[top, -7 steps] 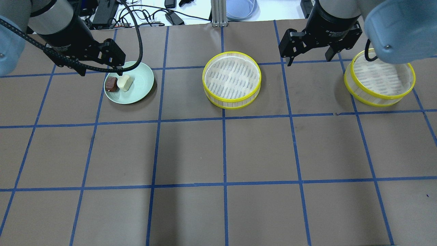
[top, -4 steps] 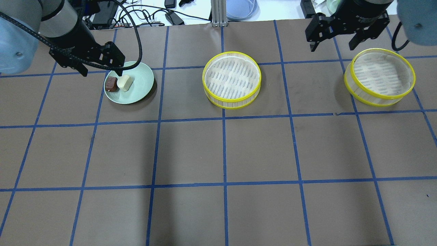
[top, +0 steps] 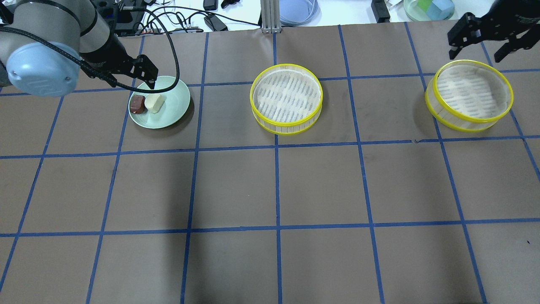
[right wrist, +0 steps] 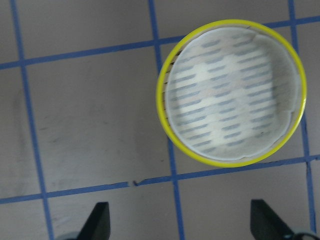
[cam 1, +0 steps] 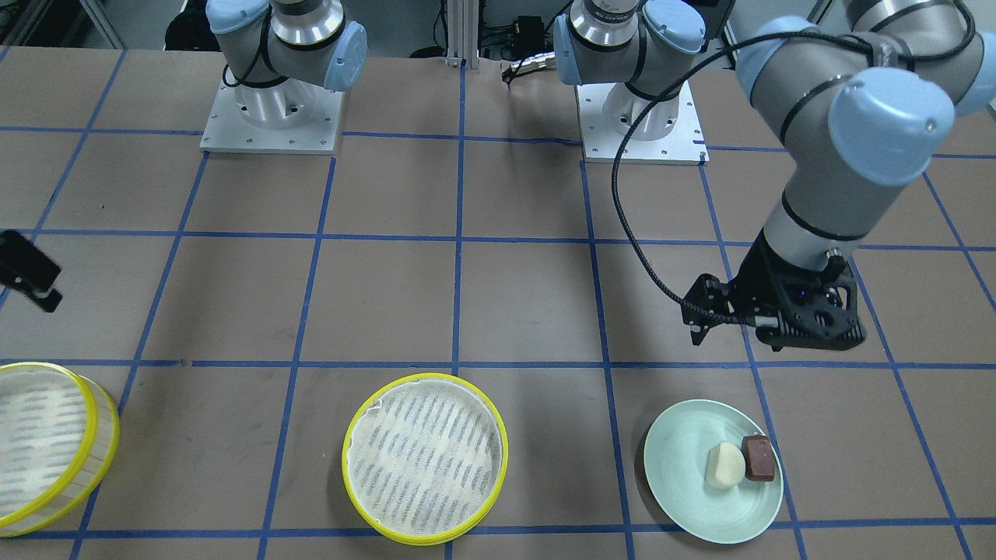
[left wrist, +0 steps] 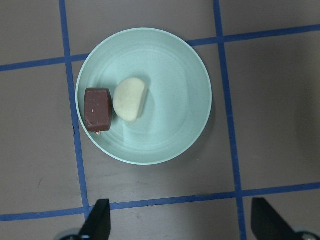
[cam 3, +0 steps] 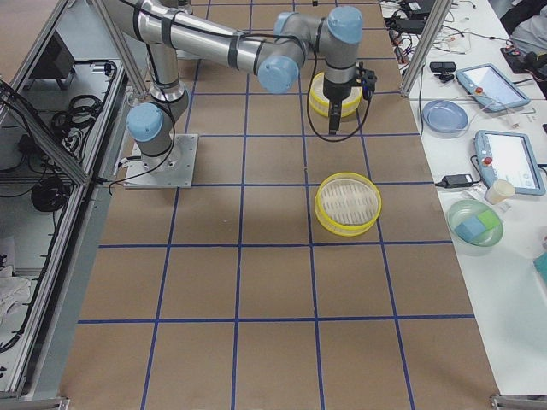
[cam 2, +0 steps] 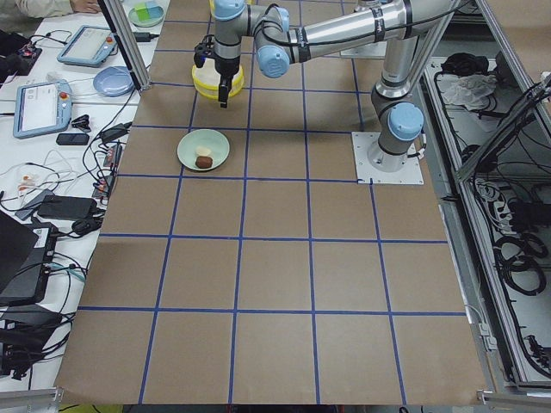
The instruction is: Stack buns with steamer
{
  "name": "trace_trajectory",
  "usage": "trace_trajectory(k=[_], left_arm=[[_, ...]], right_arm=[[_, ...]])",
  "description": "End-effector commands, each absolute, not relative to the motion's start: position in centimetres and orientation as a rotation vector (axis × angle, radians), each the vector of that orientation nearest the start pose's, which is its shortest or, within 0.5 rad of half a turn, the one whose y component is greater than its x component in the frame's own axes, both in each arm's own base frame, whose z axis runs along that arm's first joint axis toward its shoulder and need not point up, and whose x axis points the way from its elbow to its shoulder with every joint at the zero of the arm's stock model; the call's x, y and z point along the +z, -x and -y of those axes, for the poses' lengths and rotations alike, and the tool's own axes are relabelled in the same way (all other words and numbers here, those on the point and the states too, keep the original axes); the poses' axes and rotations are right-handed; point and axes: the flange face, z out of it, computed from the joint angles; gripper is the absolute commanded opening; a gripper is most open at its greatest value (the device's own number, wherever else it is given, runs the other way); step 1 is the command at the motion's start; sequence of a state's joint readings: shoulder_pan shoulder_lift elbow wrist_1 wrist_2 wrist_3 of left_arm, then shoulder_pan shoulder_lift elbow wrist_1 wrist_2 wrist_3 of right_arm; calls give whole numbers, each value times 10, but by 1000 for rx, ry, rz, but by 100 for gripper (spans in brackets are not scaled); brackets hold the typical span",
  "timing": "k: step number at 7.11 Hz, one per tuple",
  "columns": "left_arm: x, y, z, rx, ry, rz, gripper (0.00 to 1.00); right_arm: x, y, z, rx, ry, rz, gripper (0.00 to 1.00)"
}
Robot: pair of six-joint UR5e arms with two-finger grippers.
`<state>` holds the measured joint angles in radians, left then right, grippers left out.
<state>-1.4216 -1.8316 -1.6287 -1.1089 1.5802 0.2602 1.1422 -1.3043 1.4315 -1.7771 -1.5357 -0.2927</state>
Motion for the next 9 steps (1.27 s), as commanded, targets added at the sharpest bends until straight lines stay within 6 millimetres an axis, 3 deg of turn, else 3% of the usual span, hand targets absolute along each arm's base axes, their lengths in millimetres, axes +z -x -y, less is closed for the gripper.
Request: trace_trajectory(k=[1,2,3,4,5,6,7,9], left_arm=[[301,2,643,-226,-292,-3074,100],[286,-1,660,-317,-330,-3040,100],[265,-4,672,-358,-339,-3028,100],[248,-4,681,-389,-359,-3024,91],[237,-9,690,-400,-441,-3033,90],[231,-10,698,-403,-443,-3037,77],[221,-9,701,-390,-450,-3052,77],[201,-9,702,-352,-452,-3071,75]], right_arm=[[364,217,650,-193,-152,-3155,100],[340,247,650,-182,-80,-3158,100],[301,278,648,-117,-58,-3135,100],[292,281,651,-126,-5,-3142,100],[275,284,655,-114,54,-3138,99],[263,288,659,-130,79,-3147,95],[261,289,658,-113,105,-3154,81],[255,295,657,-101,108,-3174,77]])
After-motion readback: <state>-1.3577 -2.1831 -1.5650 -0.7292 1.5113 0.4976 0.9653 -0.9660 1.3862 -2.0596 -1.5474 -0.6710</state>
